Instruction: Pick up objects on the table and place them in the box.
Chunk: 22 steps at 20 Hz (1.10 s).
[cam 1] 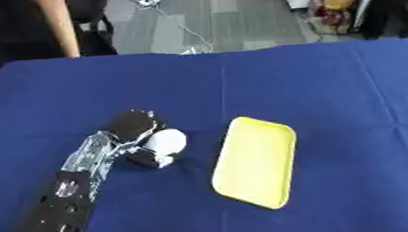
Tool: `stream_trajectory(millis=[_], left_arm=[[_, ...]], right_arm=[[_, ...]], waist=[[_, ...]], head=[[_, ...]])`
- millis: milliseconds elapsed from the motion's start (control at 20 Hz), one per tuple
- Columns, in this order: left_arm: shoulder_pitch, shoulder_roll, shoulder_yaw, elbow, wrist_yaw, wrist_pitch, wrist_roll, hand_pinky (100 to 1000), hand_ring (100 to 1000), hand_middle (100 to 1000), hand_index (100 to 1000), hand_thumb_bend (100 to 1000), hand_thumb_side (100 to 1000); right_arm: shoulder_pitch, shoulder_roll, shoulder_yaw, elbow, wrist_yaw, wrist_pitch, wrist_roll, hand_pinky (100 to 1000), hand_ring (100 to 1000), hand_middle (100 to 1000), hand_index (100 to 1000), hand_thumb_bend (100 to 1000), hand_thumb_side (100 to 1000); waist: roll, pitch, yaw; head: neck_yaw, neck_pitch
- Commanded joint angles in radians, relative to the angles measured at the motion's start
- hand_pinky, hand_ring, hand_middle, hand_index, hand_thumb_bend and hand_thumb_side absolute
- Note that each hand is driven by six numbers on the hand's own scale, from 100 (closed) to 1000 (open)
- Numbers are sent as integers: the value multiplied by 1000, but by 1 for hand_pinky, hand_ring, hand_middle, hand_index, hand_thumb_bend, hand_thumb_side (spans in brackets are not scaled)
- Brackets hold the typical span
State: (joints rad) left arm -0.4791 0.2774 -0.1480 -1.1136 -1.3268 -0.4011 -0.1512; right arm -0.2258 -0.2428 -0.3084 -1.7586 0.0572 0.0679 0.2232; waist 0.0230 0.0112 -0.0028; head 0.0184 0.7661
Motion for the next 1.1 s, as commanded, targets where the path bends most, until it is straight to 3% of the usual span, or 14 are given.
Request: stream_trajectory(millis=[50,500,700,1100], left_arm=[[-1,21,0,-13,15,1,-13,280,177,309,401,100,220],[-43,108,11,-146,185,4,-65,160,178,311,372,100,206],[-63,134,10,-192,255,18,-94,155,179,312,370,100,206],[-64,139,6,-212,279,22,-124,125,179,311,367,100,209]], right_arm=[[-14,-14,-2,-17,4,1,2,803,808,932,1000,100,908],[-14,-16,-2,-16,5,2,3,804,808,932,1000,100,907],[-15,-16,-1,-17,5,1,3,804,809,932,1000,100,907],[-15,-16,-2,-17,5,2,4,804,809,932,1000,100,907]], waist=[[-4,-4,1],[-1,-4,0],[-1,-4,-1],[-1,-4,-2]], head=[[-14,-5],[-16,-7],[-15,-9],[-16,-9]])
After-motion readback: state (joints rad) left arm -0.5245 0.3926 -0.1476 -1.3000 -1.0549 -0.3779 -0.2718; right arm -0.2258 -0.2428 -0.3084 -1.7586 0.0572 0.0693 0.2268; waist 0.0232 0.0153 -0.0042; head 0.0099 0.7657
